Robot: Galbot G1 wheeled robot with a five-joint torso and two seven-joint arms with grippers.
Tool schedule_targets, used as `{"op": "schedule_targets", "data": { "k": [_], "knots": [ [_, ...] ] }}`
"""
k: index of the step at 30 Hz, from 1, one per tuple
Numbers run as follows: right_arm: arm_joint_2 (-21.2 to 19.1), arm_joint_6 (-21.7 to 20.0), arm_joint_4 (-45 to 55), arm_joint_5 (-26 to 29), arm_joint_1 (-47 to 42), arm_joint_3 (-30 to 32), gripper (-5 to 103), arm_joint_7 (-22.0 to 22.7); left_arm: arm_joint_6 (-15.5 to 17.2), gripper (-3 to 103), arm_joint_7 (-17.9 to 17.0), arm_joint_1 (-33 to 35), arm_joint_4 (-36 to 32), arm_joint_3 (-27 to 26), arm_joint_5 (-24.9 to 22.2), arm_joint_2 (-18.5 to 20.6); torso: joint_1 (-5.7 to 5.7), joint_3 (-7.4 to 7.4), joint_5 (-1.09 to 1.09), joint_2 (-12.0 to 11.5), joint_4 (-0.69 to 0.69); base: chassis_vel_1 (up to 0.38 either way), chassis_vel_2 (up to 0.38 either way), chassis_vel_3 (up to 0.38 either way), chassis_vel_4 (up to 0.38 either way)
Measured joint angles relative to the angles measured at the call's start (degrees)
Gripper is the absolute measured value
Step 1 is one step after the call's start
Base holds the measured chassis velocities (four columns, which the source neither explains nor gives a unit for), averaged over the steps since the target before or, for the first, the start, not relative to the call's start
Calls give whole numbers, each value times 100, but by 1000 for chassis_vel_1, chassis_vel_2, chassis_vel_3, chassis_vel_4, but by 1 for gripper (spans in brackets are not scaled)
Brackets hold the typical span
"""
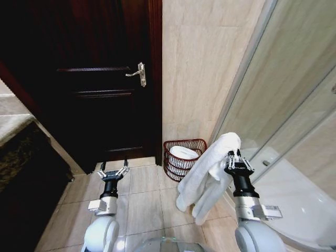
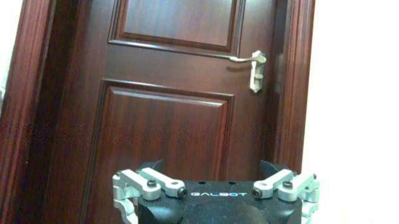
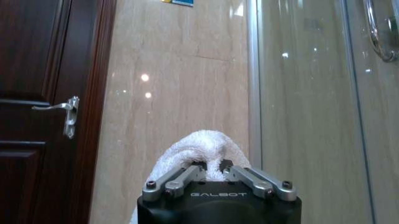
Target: Discard the used towel into the hamper.
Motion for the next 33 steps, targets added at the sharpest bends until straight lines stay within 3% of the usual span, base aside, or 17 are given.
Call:
{"op": "schedule_targets", "data": {
  "k": [17,25,28,29,32,33],
  "knots": [
    [22,3,-64,131,-76,108,10,-229,-92,100,99,66,-70,71,91,-67,9,15,0,22,0,-14,15,16,-13],
    [-58,-50,-6,142,-51,59,10,-58,-88,100,99,51,-65,80,123,-126,3,6,0,6,0,-58,53,59,-55],
    [-373,-570,191,578,270,22,10,324,-86,100,92,34,-15,64,126,-157,1,2,1,0,-1,0,0,0,0],
    [-373,-570,191,578,270,22,10,324,-86,100,92,34,-15,64,126,-157,1,2,1,0,-1,0,0,0,0],
    [-1040,-1098,300,1322,919,95,10,734,-138,100,72,-12,96,37,143,-169,-3,-3,1,-4,0,0,0,0,0],
    [-1040,-1098,300,1322,919,95,10,734,-138,100,72,-12,96,37,143,-169,-3,-3,1,-4,0,0,0,0,0]
  ]
}}
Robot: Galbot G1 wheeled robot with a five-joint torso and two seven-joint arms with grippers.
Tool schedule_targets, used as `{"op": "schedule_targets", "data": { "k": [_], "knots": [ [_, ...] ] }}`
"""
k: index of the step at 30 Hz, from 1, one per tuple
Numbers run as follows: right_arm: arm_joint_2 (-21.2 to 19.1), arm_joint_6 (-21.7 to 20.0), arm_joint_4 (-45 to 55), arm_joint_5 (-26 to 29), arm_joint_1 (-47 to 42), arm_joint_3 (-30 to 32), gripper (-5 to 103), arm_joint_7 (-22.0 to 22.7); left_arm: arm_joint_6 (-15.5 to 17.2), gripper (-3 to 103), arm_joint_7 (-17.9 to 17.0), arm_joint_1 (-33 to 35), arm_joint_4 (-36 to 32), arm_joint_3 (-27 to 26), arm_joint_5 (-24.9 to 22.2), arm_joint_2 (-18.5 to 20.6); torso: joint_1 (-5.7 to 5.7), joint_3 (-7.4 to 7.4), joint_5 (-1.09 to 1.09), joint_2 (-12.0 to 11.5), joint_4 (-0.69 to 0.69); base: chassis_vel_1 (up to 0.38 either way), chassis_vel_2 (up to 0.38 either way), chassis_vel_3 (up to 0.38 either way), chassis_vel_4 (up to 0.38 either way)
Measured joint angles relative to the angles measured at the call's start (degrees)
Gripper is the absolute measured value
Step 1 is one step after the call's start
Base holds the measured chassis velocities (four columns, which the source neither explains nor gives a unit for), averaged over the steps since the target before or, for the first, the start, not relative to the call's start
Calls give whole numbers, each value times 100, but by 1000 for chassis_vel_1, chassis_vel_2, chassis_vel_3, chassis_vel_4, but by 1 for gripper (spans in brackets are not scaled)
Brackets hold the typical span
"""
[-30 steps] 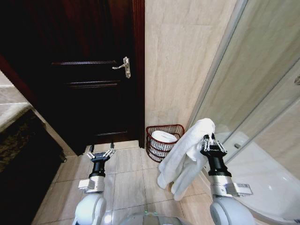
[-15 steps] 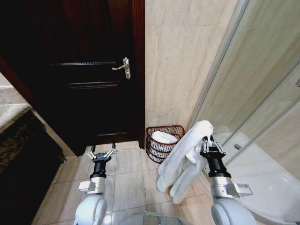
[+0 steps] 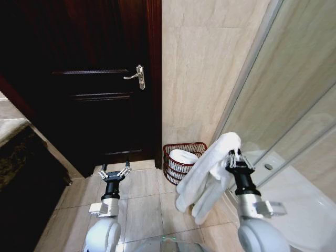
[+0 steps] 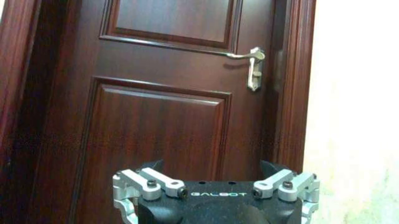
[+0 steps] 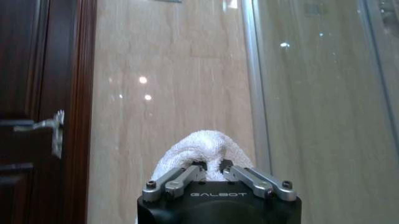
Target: Discard the used towel into the hamper.
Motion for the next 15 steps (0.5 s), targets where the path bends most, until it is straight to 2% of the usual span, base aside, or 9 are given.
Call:
{"op": "schedule_targets", "data": {
  "k": [2,3,5,7,9,10,11,13,15],
  "knots": [
    [-547,-266,3,722,520,196,10,159,-132,100,-69,-30,98,-33,44,-42,0,-1,3,-4,0,0,0,0,0],
    [-547,-266,3,722,520,196,10,159,-132,100,-69,-30,98,-33,44,-42,0,-1,3,-4,0,0,0,0,0],
    [-813,-365,4,1115,867,305,10,237,-211,100,-114,-30,143,-49,49,-48,-1,-2,1,-6,-1,0,0,0,0],
    [-1263,-554,5,1782,1729,355,10,426,-359,100,-160,-18,229,-106,51,-50,-1,-3,2,-9,-1,0,0,0,0],
    [-1548,-659,-52,2110,2342,279,10,548,-379,100,-182,-19,244,-130,32,-15,-1,-4,-1,-10,0,0,0,0,0],
    [-1548,-659,-52,2110,2342,279,10,548,-379,100,-182,-19,244,-130,32,-15,-1,-4,-1,-10,0,0,0,0,0],
    [-1849,-771,-258,2466,3202,35,10,773,-304,100,-206,-50,245,-146,-36,51,-2,-5,0,-11,1,0,0,0,0],
    [-2075,-854,-531,2746,4051,-225,10,958,-265,100,-234,-118,258,-146,-53,92,-2,-5,2,-14,1,0,0,0,0],
    [-2176,-861,-696,2849,4453,-309,10,989,-254,100,-236,-159,278,-131,-37,111,-2,-6,-1,-14,5,0,0,0,0]
  ]
}}
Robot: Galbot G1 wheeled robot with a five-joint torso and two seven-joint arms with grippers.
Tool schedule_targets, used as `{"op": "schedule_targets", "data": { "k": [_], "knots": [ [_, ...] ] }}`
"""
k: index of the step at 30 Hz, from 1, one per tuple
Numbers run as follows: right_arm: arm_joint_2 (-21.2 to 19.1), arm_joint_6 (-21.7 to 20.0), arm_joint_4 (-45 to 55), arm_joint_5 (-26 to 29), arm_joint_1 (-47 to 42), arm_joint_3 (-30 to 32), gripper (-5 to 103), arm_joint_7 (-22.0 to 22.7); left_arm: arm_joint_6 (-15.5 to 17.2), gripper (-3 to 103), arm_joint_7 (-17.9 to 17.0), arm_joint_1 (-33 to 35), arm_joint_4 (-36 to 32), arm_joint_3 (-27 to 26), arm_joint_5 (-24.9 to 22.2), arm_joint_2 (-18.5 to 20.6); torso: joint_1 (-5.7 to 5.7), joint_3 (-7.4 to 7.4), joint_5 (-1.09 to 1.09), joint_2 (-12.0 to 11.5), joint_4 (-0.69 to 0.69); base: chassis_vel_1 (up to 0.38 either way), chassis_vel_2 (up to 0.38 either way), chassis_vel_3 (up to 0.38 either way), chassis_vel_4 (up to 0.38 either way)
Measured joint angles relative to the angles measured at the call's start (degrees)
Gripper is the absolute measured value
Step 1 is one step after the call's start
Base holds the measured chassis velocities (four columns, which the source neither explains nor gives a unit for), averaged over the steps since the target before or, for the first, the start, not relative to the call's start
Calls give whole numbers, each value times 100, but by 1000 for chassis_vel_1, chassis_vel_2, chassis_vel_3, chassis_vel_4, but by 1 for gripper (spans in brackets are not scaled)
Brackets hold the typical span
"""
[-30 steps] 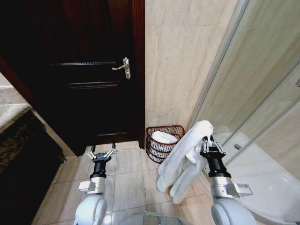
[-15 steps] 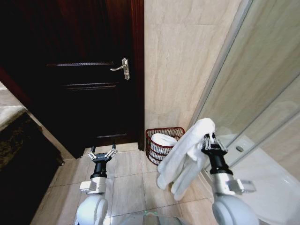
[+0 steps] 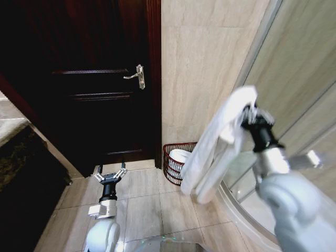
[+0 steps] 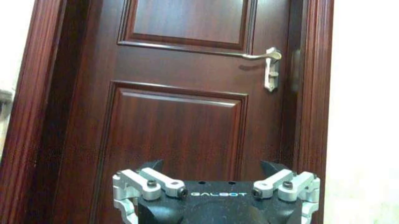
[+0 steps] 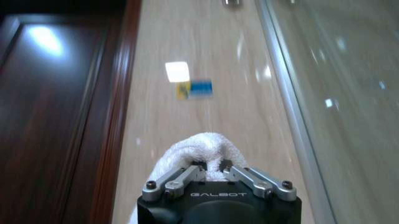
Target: Discard the used towel into the hamper.
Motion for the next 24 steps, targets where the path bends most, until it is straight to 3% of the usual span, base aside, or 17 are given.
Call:
{"op": "schedule_targets", "data": {
  "k": [2,9,12,15,17,24],
  "knots": [
    [-140,-2,-381,98,647,-148,10,10,1,100,17,-87,42,47,66,8,-2,-2,-3,0,-6,0,0,0,0],
    [-80,-2,-1508,512,1929,-666,10,-31,-77,100,51,-59,119,103,147,-57,-3,-2,4,-4,-6,0,0,0,0],
    [122,6,-2491,569,3109,-1020,10,-272,-137,100,57,-58,165,82,179,-67,-3,-4,-2,-4,-4,0,0,0,0],
    [246,6,-2842,604,3507,-1169,10,-320,-137,100,55,-56,165,64,172,-70,-3,-5,-1,-5,-4,0,0,0,0],
    [539,9,-3500,735,4147,-1491,10,-338,-138,100,48,-59,164,36,170,-80,-3,-5,-2,-5,-4,0,0,0,0],
    [1092,140,-4344,792,4543,-1864,10,-471,-152,100,43,-129,184,86,188,-146,-4,-5,2,-7,-5,0,0,0,0]
  ]
}}
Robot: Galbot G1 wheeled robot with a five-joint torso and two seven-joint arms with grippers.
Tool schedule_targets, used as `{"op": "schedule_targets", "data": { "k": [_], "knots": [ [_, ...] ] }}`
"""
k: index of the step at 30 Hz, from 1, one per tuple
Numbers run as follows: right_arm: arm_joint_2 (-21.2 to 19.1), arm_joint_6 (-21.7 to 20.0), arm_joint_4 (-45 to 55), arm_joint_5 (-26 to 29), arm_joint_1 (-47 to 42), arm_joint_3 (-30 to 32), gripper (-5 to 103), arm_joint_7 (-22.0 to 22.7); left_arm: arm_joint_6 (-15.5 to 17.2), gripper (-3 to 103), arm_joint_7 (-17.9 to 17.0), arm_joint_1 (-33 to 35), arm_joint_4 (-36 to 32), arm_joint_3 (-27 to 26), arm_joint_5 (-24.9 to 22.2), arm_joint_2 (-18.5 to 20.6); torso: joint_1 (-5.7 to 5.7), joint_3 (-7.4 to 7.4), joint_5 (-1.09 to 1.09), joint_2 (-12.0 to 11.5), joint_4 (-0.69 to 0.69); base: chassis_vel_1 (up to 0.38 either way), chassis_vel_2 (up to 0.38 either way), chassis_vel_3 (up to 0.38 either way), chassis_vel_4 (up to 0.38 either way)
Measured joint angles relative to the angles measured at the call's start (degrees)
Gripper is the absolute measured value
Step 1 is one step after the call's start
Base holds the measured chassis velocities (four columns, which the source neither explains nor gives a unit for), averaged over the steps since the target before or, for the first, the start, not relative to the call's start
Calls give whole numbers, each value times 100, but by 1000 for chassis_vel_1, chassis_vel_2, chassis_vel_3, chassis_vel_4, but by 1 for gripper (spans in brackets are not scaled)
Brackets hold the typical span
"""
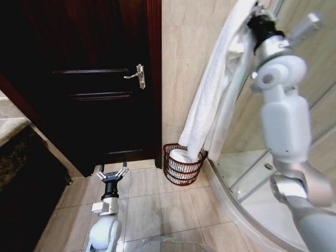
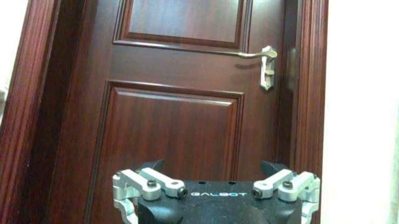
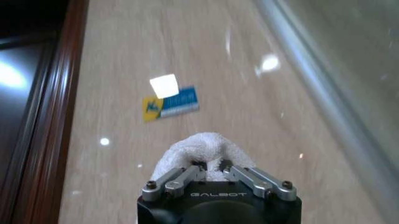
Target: Discard the used towel into the hamper.
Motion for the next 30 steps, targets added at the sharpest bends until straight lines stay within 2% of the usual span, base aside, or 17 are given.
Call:
{"op": "schedule_targets", "data": {
  "k": [3,5,11,16,20,22,27,30],
  "knots": [
    [158,105,-305,-111,-13,-31,10,-193,-10,100,4,-30,20,18,2,-7,0,-1,0,0,-2,0,0,0,0],
    [376,367,-794,-277,-42,-55,10,-357,-16,100,9,-35,48,52,34,-44,0,0,1,-1,0,0,0,0,0],
    [597,417,-1037,-310,-43,-28,10,-377,-46,100,17,-30,137,101,179,-156,-8,-11,-3,-17,-2,0,0,0,0],
    [742,463,-1456,-461,-38,6,10,-472,-72,100,27,-19,163,132,324,-228,-50,-75,0,-127,-2,0,0,0,0],
    [812,320,-1391,-385,-72,6,10,-344,-69,100,37,-21,152,140,362,-231,-85,-124,3,-209,-4,0,0,0,0],
    [956,218,-1229,-219,233,-169,10,-63,-52,100,45,-81,167,161,413,-256,-119,-173,-2,-295,-3,0,0,0,0],
    [1161,176,-1401,-208,863,-350,10,106,-56,100,64,-111,194,195,427,-265,-164,-246,-7,-404,-1,0,0,0,0],
    [1215,115,-1613,-239,1232,-407,10,148,-91,100,89,-106,208,207,430,-263,-198,-298,-1,-498,0,0,0,0,0]
  ]
}}
